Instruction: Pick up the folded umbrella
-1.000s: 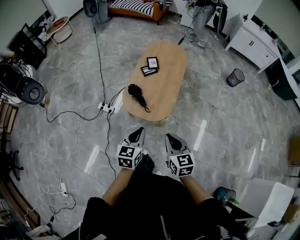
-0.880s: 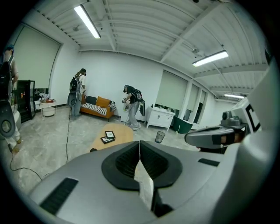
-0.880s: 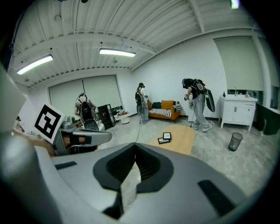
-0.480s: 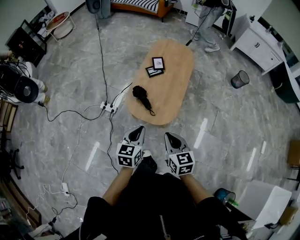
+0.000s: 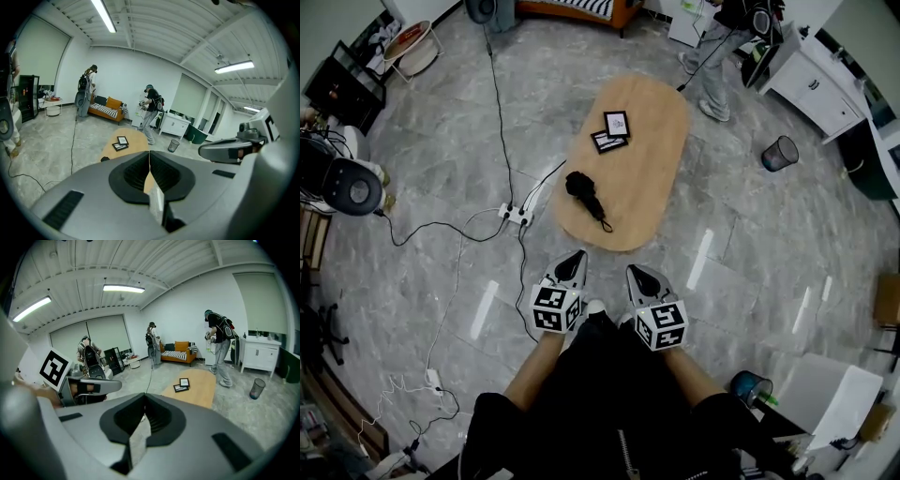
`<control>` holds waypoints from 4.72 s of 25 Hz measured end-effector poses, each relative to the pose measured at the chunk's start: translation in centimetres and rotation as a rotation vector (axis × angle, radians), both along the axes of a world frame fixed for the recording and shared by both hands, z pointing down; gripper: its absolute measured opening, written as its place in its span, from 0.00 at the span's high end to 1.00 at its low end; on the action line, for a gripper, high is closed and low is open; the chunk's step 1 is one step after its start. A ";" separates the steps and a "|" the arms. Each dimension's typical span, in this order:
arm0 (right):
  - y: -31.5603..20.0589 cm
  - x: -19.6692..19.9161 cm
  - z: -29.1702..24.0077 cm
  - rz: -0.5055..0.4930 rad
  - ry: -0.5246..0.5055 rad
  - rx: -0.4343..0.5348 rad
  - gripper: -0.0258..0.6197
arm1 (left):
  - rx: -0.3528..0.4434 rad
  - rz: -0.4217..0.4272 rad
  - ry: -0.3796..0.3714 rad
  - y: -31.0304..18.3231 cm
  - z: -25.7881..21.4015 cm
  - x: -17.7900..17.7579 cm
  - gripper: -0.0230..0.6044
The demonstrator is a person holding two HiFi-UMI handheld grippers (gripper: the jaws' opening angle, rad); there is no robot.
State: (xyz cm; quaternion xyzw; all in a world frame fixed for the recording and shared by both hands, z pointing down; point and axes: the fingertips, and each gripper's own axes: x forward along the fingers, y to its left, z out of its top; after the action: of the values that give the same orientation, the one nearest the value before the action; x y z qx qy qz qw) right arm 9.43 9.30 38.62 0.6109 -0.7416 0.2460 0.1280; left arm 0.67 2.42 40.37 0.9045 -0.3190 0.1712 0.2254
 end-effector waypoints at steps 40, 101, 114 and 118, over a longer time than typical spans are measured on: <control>-24.8 -2.9 4.0 -0.594 -0.024 -0.084 0.94 | -0.071 -0.425 -0.089 -18.6 2.1 -1.9 0.94; -33.7 -1.6 31.8 -0.373 0.080 -0.349 0.52 | -0.255 -0.244 -0.088 -20.5 23.6 -0.7 0.94; -32.9 -0.9 38.0 -0.319 0.098 -0.427 0.50 | -0.249 -0.265 -0.087 -21.6 27.6 -2.0 0.94; -32.0 -0.7 39.5 -0.312 0.104 -0.457 0.50 | -0.252 -0.254 -0.100 -21.2 29.1 -2.9 0.94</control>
State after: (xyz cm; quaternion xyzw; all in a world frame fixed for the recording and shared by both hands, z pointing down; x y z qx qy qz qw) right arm 8.69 -22.72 78.12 0.4565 -0.7444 0.3525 0.3364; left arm -2.24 -18.80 69.52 0.8119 -0.4178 0.2248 0.3403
